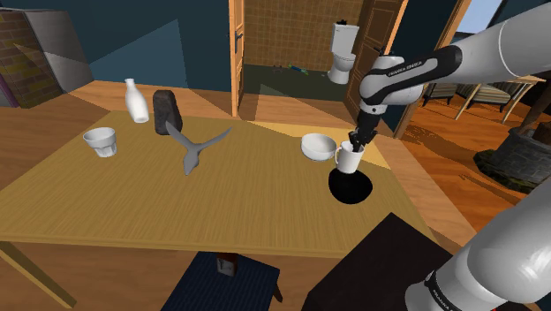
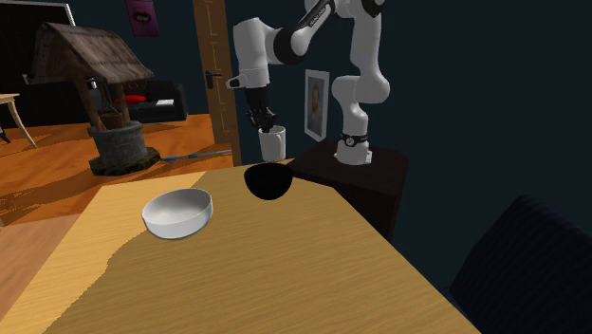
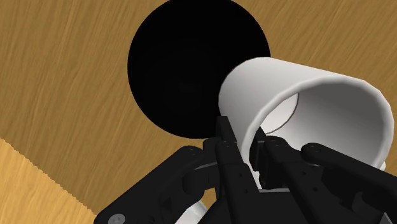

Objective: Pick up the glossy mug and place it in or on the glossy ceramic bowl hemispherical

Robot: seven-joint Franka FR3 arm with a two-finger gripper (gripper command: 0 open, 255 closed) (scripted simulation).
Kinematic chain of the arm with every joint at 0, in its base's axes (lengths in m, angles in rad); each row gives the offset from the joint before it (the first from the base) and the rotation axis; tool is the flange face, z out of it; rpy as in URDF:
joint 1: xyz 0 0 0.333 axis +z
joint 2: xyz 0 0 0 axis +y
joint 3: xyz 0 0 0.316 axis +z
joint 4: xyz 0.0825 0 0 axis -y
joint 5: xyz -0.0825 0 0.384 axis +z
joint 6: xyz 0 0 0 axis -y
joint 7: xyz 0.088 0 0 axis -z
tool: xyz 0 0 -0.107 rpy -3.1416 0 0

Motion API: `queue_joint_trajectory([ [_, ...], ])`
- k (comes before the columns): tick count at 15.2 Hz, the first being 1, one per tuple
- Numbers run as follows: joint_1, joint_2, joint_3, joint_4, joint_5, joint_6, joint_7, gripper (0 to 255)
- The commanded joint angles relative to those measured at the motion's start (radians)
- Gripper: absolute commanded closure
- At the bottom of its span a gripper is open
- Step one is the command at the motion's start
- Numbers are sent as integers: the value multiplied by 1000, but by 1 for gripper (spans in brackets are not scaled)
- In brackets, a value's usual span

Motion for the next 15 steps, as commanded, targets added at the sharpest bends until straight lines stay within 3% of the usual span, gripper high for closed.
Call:
queue_joint_trajectory([
  [1,0,13,0,-12,5,25,-4,255],
  [15,0,123,1,-72,52,189,-43,255],
])
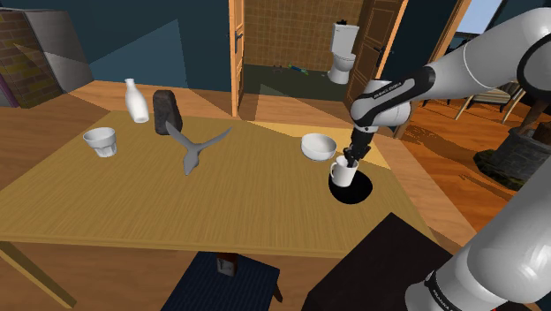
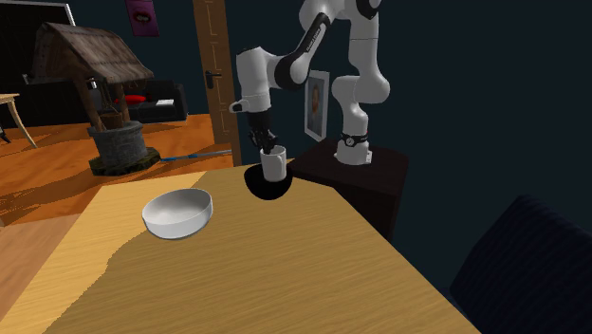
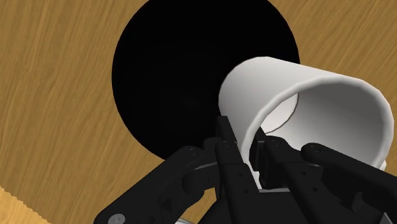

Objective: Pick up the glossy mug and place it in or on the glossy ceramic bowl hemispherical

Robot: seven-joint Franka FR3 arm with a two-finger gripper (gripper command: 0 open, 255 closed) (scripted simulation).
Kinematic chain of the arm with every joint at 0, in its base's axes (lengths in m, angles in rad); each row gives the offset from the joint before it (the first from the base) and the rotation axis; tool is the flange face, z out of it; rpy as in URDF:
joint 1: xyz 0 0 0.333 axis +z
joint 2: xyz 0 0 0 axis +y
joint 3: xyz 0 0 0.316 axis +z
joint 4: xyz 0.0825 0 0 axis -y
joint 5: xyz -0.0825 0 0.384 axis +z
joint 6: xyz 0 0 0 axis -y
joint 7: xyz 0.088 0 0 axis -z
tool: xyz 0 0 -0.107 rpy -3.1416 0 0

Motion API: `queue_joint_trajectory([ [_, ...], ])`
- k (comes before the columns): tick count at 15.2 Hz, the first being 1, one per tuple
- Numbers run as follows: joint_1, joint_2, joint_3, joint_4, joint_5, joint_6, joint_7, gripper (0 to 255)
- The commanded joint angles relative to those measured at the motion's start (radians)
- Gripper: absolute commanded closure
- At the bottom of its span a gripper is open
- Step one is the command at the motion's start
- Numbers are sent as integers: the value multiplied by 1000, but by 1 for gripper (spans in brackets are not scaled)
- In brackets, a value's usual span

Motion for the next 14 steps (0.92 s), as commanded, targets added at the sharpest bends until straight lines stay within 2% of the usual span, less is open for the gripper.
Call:
queue_joint_trajectory([
  [1,0,5,0,0,2,6,-2,255],
  [6,0,5,1,0,2,6,-2,255],
  [7,0,5,1,0,2,6,-2,0],
  [12,0,5,0,0,2,6,-2,0],
  [14,0,-37,-3,27,-18,-62,13,0],
])
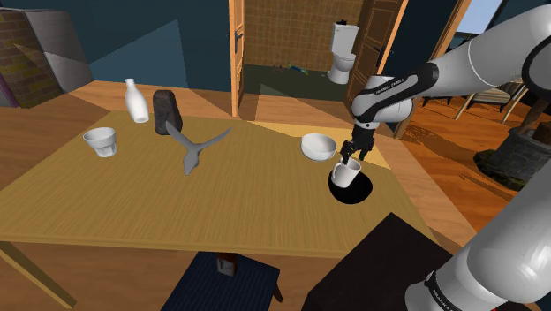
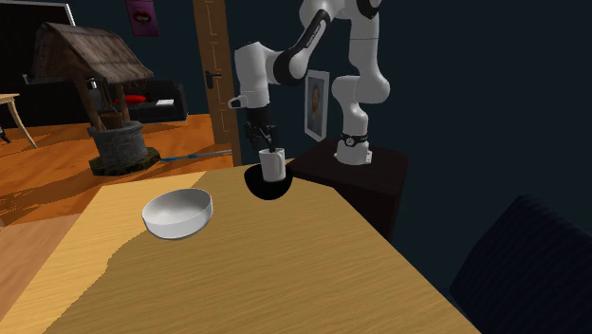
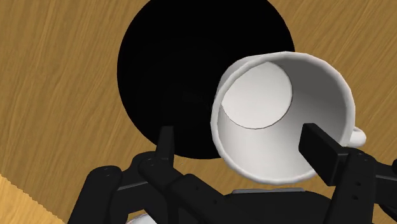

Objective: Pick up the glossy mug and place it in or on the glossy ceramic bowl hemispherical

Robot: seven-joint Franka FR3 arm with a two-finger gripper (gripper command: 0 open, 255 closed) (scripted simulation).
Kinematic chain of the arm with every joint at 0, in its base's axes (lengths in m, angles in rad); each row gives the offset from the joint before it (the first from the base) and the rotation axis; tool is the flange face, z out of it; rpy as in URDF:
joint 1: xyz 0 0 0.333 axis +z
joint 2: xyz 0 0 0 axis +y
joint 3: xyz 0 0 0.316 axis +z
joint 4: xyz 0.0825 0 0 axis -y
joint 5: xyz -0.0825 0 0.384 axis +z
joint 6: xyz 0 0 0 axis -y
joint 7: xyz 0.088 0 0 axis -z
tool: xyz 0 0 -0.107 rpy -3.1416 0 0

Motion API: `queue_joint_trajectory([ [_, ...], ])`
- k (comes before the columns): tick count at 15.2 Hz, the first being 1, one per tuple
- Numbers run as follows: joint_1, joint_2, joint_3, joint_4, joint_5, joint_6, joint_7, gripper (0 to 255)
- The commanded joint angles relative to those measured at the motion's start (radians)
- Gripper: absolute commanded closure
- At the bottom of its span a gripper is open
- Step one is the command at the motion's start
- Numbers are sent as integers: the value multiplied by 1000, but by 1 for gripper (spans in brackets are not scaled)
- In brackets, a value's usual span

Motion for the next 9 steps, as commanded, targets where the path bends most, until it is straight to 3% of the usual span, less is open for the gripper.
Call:
queue_joint_trajectory([
  [1,1,-41,-2,23,-19,-63,15,0],
  [9,0,-55,-2,37,-25,-89,19,0],
])
